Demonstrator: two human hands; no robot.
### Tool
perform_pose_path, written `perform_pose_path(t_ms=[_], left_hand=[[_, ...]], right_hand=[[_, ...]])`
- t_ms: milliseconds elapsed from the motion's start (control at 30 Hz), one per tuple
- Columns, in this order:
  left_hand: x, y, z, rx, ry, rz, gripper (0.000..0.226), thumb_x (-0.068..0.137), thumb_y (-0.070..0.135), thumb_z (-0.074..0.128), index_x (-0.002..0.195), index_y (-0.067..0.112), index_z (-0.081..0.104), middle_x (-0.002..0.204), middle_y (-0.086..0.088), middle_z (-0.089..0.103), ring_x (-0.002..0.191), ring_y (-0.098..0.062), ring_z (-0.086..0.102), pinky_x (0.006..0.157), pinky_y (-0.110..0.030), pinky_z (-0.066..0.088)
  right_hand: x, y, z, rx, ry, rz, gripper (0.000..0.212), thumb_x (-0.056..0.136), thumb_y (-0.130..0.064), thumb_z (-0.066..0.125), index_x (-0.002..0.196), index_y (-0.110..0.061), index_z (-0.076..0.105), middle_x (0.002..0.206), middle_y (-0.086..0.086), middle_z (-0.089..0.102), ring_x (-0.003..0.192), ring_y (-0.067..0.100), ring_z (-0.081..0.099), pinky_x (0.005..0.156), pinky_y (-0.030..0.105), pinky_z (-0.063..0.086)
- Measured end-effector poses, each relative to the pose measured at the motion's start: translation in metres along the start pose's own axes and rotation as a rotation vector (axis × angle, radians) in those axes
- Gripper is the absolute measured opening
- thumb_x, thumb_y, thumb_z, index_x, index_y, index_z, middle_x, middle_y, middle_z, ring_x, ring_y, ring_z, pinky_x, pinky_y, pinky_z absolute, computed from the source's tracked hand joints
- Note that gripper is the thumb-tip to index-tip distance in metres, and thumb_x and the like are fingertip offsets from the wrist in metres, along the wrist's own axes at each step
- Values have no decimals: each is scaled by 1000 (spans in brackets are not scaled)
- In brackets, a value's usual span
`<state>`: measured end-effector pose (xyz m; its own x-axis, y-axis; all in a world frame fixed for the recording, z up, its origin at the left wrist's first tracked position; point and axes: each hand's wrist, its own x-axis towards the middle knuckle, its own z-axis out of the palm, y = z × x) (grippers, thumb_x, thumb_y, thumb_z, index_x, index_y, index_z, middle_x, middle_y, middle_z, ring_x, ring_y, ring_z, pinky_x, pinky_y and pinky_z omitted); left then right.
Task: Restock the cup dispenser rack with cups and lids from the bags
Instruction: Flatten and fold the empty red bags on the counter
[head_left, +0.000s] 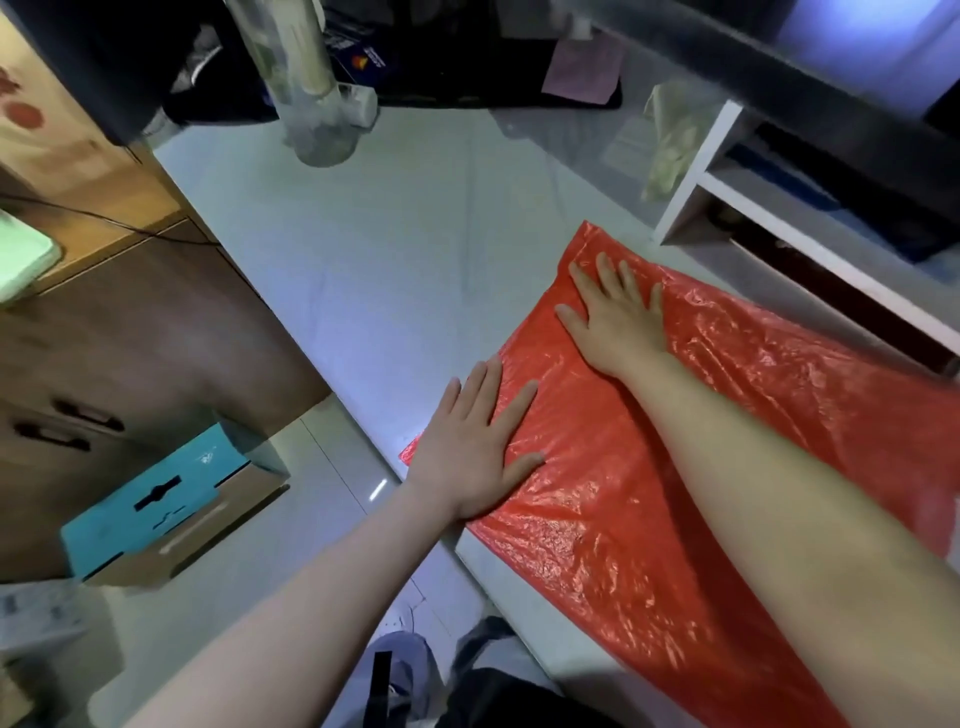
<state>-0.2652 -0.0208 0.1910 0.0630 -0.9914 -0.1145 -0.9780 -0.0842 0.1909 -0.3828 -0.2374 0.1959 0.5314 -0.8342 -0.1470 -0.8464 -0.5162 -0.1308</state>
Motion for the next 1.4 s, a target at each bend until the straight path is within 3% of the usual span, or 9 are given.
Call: perform_pose_path(t_ms=[400,533,667,833,1033,1200,1400], left_hand=[[1,-1,-1,34,-20,-33,81,78,77,-2,148,39,-11,158,-8,-16,146,-30,-15,116,-43,-10],[-1,-4,-3,47,-22,-44,82,78,77,1,149,38,-8,159,-10,-13,146,-32,-12,116,-44,-7],[-3,-13,-5,61,-27,-38,82,78,78,0,149,38,-10,159,-10,-12,146,-32,-11,116,-43,-6],[-4,-25,-8,113,-27,3,89,72,80,-10,150,36,-8,160,-12,-10,147,-33,-7,117,-46,2],[0,-32,-8,116,-47,35,83,77,78,2,148,37,-14,160,-10,-10,147,-30,-8,118,-45,0],[0,-33,-10,112,-55,38,82,77,78,3,146,37,-17,160,-11,-9,147,-30,-9,118,-45,0],[2,-33,-8,130,-27,51,83,79,77,5,151,36,-7,160,-12,-7,147,-31,-7,118,-46,1]], right_hand=[[-9,31,-9,11,-95,109,75,87,-75,14,150,-41,-6,160,5,-14,147,26,-14,115,56,-7],[-33,37,-13,-14,3,126,76,90,-71,16,152,-34,-6,161,11,-9,147,30,-10,117,54,-2],[-80,50,-12,-46,64,80,76,86,-72,11,151,-36,-5,161,6,-8,147,25,-13,114,54,-5],[-146,103,0,-58,8,261,78,83,-76,8,151,-38,-2,162,2,-4,148,24,-9,115,56,-4],[-193,141,-3,-22,-14,442,78,87,-71,12,153,-31,5,162,4,0,148,25,-4,118,53,3],[-219,110,-8,24,66,364,79,84,-73,11,152,-34,-2,161,4,-8,147,24,-11,116,50,-3],[-255,74,16,82,-72,186,81,78,-80,10,147,-45,-13,157,-6,-23,143,16,-23,114,45,-11]])
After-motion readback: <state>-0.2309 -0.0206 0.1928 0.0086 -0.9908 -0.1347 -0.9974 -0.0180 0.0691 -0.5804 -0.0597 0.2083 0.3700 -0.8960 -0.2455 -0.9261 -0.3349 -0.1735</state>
